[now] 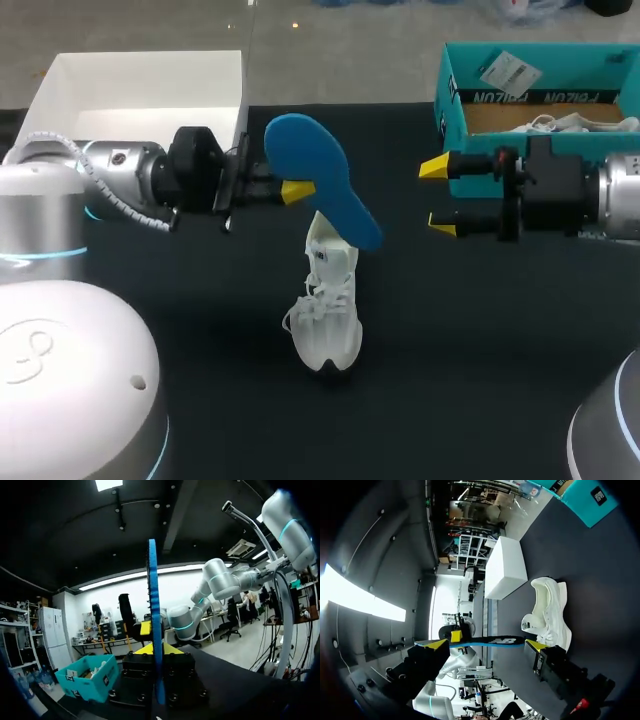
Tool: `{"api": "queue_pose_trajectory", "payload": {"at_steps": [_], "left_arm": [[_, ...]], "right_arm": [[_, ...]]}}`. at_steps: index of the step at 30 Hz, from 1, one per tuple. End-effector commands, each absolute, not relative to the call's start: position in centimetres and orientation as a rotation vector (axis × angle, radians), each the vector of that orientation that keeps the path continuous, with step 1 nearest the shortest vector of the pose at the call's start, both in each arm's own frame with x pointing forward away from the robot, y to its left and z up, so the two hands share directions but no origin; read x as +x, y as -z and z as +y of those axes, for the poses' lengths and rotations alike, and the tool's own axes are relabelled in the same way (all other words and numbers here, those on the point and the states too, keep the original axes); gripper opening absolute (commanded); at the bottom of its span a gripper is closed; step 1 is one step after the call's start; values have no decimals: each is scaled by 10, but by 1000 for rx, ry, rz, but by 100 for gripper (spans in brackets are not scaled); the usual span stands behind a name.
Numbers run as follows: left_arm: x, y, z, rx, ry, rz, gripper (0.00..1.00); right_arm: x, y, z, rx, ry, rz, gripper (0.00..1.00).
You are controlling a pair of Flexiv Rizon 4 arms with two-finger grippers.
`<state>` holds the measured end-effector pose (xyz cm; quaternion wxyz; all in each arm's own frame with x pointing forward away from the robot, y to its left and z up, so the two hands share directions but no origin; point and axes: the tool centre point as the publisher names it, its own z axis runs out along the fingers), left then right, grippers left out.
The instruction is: Take the shoe out of the shoebox, open the shoe tongue, remove and reinsert the insole, then place the shoe into the shoebox
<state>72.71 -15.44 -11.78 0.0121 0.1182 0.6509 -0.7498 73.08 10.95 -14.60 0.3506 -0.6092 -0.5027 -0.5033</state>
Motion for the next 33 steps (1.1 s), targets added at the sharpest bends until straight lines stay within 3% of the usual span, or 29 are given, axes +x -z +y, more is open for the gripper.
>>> {"api": "queue_pose_trajectory", "payload": {"at_steps": [1,7,9,13,31,33], "left_arm": [[731,113,-152,25,2527,2511,0],[732,114,-154,7,2620,2568,0],[739,119,-156,-452,2702,2735,0],[736,125,-154,-746,3030,2817,0],[736,129,-149,-849,2945,2928,0],[745,138,-152,-1273,3026,2952,0]], "right_arm": [[731,147,111,-1579,1306,-1300,100],[731,147,111,-1579,1306,-1300,100],[731,147,111,-1579,1306,-1300,100],[731,147,111,-1579,1306,-1300,100],[731,147,111,-1579,1306,-1300,100],[731,147,111,-1579,1306,-1300,100]]}}
